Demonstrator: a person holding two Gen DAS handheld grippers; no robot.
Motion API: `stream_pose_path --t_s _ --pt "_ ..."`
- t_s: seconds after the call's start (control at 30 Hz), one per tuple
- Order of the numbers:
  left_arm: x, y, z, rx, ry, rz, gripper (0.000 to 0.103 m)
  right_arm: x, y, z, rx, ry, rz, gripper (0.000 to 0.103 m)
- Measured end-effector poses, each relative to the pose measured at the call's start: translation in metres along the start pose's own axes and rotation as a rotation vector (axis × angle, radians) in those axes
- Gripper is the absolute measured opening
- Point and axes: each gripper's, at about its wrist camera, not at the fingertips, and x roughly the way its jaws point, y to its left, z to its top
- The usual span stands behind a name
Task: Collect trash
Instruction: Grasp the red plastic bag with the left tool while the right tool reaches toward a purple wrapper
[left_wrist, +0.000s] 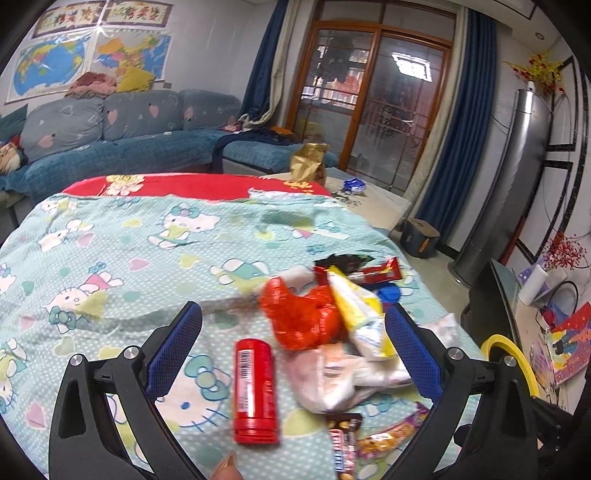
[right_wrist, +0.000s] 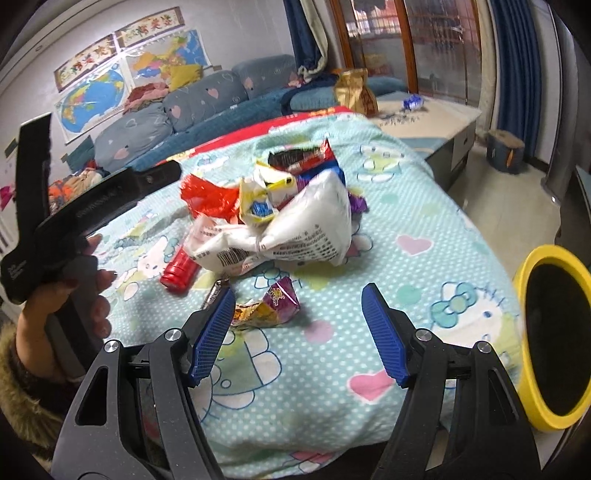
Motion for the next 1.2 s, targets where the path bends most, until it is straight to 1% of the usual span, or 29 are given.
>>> stream_pose_path --t_s 0.13,0.23,0.3,0.33,0.37,0.4,0.47,0.5,0.53,0.57,0.6,0.67,0.73,0.87,1.0,1.2 --pt "0.012 0.013 0.003 -0.031 0.032 -0.002 0.096 0.015 0.002 0.001 0.015 0.033 0.004 0.063" --pt "0.025 0.022 0.005 -0.064 0.065 -0.017 0.095 0.026 0.004 0.001 0.020 0.059 0.009 0.062" --pt "0.035 0.026 0.006 -0.090 0.095 -0.039 0.095 0.033 0.004 0.000 0.035 0.077 0.021 0.058" --pt "0.040 0.028 0.006 -0.104 0.109 -0.055 0.094 0.035 0.004 0.000 0.041 0.085 0.027 0.057" --pt "0.044 0.028 0.006 -0.112 0.122 -0.069 0.085 0.037 0.005 -0.001 0.049 0.094 0.035 0.055" --pt "0.050 0.028 0.006 -0.121 0.141 -0.086 0.080 0.039 0.004 -0.001 0.057 0.101 0.042 0.053" --pt "0.061 0.026 0.004 -0.136 0.180 -0.091 0.072 0.043 0.002 -0.001 0.074 0.113 0.061 0.048" --pt "0.065 0.026 0.003 -0.143 0.190 -0.092 0.068 0.045 0.001 -0.002 0.084 0.121 0.075 0.043" --pt "0.067 0.026 0.002 -0.147 0.197 -0.093 0.061 0.047 0.000 -0.003 0.096 0.132 0.090 0.039" --pt "0.069 0.024 0.001 -0.150 0.207 -0.100 0.050 0.048 -0.001 -0.003 0.102 0.139 0.099 0.032" --pt "0.070 0.023 0.000 -0.148 0.209 -0.103 0.045 0.050 -0.002 -0.003 0.105 0.144 0.106 0.026" --pt "0.069 0.021 -0.001 -0.137 0.206 -0.101 0.022 0.049 -0.002 -0.004 0.100 0.145 0.119 0.025" --pt "0.064 0.018 -0.001 -0.130 0.190 -0.103 0.011 0.046 0.000 -0.004 0.086 0.129 0.120 0.024" --pt "0.048 0.016 0.003 -0.113 0.129 -0.102 0.007 0.036 0.003 -0.005 0.068 0.101 0.116 0.024" --pt "0.027 0.017 0.014 -0.097 0.058 -0.084 0.006 0.024 0.004 -0.004 0.057 0.073 0.108 0.024" --pt "-0.008 0.019 0.032 -0.086 -0.040 -0.081 0.005 0.011 0.005 0.003 0.041 0.033 0.104 0.023"
